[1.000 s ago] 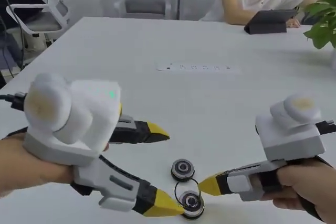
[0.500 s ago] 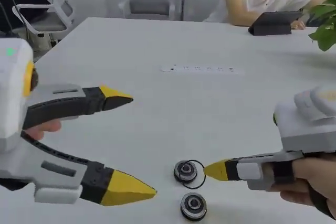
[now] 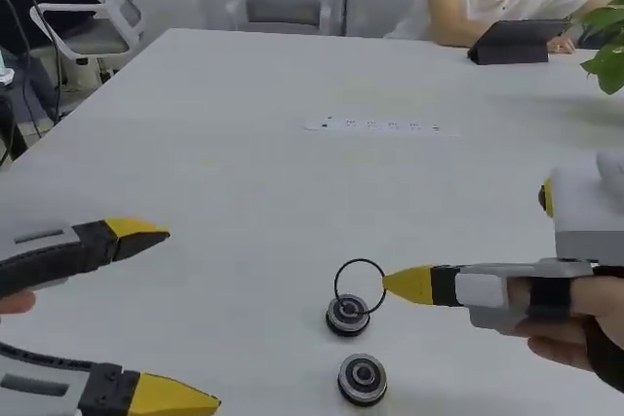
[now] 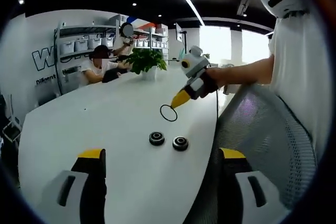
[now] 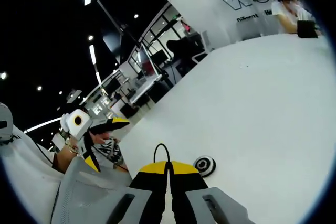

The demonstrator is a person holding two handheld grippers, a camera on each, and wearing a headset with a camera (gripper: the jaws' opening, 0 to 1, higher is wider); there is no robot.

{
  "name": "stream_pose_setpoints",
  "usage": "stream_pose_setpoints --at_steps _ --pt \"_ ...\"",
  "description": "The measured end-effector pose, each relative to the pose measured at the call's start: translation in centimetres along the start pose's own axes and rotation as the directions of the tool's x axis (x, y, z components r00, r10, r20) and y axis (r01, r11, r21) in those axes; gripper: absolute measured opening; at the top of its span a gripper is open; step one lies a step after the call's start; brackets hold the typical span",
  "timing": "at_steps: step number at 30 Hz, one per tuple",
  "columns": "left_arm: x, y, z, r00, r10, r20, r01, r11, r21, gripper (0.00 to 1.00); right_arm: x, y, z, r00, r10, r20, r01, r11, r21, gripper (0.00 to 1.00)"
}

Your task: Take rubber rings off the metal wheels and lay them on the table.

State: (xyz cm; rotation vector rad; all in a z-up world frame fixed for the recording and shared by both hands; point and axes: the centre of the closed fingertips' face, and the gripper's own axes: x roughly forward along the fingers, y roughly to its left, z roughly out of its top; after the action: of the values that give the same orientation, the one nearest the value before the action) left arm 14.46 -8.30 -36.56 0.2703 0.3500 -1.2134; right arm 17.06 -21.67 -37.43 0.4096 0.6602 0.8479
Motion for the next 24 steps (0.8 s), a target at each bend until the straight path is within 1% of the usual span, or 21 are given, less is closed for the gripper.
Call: stream_pose_setpoints --at_steps 1,2,4,8,11,12,13,15,20,24 --pt "0.0 0.0 -0.2 1.0000 0.000 -0.002 0.000 1.000 -0.005 0.87 0.0 0.0 0.0 1.0000 0.001 0.002 -0.001 1.000 0.000 0.00" --pt "0.2 -0.2 -0.9 1.0000 -0.001 -0.008 0.001 1.000 -0.020 0.88 0.0 0.2 0.2 0.9999 0.007 0.008 -0.007 1.000 -0.001 0.00" --pt "0.4 -0.4 -1.6 0.9999 0.001 -0.016 -0.001 0.999 -0.036 0.89 0.0 0.4 0.5 0.9997 0.012 0.019 -0.012 1.000 -0.006 0.00" --pt "0.7 -0.5 -2.5 0.9998 0.009 -0.021 -0.010 0.998 -0.069 0.91 -0.1 1.0 1.1 0.9987 0.030 0.041 -0.030 1.000 -0.002 0.00" --pt "0.8 -0.5 -2.9 0.9995 0.019 -0.024 -0.021 0.996 -0.090 0.95 0.0 1.5 1.7 0.9974 0.041 0.060 -0.041 0.999 -0.002 0.00" --pt "0.9 -0.5 -3.0 0.9994 0.025 -0.024 -0.027 0.995 -0.095 0.99 0.1 1.8 2.0 0.9962 0.054 0.069 -0.054 0.999 0.004 0.00" --pt "0.9 -0.5 -3.0 0.9994 0.024 -0.024 -0.026 0.995 -0.096 0.98 0.1 2.1 2.1 0.9955 0.062 0.071 -0.063 0.998 0.006 0.00" --pt "1.0 -0.7 -3.1 0.9996 0.013 -0.025 -0.015 0.995 -0.099 0.99 0.3 2.6 2.5 0.9951 0.068 0.072 -0.067 0.998 -0.009 0.00" --pt "1.2 -1.0 -3.1 0.9996 0.002 -0.028 -0.005 0.995 -0.099 0.99 1.0 3.3 2.8 0.9955 0.078 0.054 -0.075 0.996 -0.045 0.00" --pt "1.2 -1.0 -3.0 0.9997 0.003 -0.025 -0.005 0.995 -0.102 0.99 1.8 3.8 2.6 0.9963 0.084 0.022 -0.082 0.994 -0.070 0.00"
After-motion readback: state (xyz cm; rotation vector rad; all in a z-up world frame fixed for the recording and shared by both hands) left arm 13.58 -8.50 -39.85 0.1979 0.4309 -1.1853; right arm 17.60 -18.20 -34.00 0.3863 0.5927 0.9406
